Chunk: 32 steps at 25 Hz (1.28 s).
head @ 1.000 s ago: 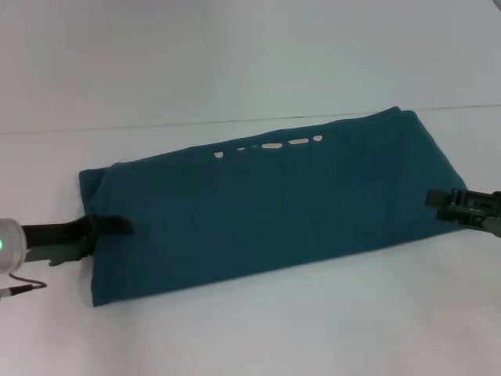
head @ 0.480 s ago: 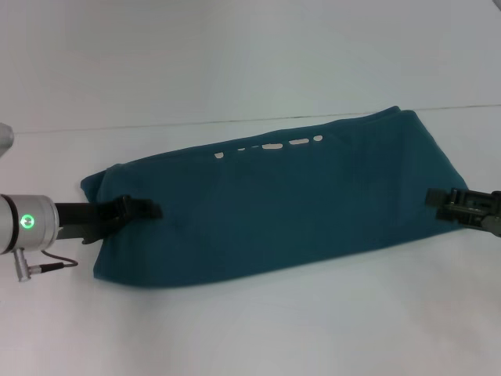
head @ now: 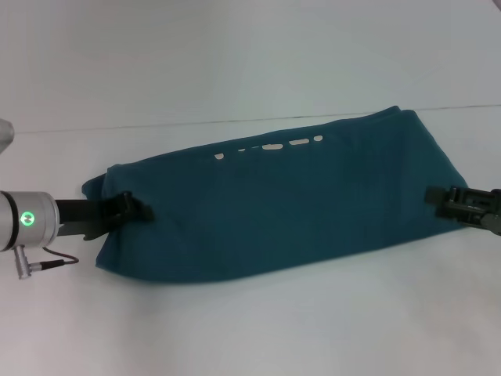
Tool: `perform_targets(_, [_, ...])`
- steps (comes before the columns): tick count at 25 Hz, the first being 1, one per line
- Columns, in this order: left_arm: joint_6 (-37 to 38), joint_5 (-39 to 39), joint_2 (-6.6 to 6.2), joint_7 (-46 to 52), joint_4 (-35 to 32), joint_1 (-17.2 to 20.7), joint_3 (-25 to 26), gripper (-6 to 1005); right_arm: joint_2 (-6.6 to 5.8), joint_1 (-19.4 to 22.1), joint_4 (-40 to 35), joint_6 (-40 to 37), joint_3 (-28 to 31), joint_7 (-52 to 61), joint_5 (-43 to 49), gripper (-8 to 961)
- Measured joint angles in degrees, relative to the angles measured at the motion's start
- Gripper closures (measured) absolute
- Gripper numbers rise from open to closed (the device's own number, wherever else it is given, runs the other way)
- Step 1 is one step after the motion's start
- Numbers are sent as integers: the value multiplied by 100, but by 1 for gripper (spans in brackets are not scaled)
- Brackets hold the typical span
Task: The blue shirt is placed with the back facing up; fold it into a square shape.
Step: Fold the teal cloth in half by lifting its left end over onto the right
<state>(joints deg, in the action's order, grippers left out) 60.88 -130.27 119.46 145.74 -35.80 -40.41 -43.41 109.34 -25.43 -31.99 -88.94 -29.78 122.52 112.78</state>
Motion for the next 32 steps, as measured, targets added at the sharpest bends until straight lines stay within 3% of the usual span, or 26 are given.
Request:
perform_targets(6, [407,97,-35,-160,-122,59,47,954,-1,-14,0,0,0,20,-7,193])
perform_targets(11, [926,143,-108,-129,-589,335,247,954,0,9,0,-1,-1,42,-11,193])
perform_targets(17, [1285,22,-415,-139,-767,509,561,954,7,32,0,-1,8,44,-11,194])
perform_targets(22, [1307,-902,-568,-181,-965,468,980,954,16,11,0,4,8,51,6,194])
perform_targets(27, [1291,-1993,-674,-143,-1199,262,1016,954,15,7,0,8,8,69,14,194])
perform_targets(32, [1276,-2526,-728,-75,-1271,54,928,953,18,-7,6,8,8,74,16,194])
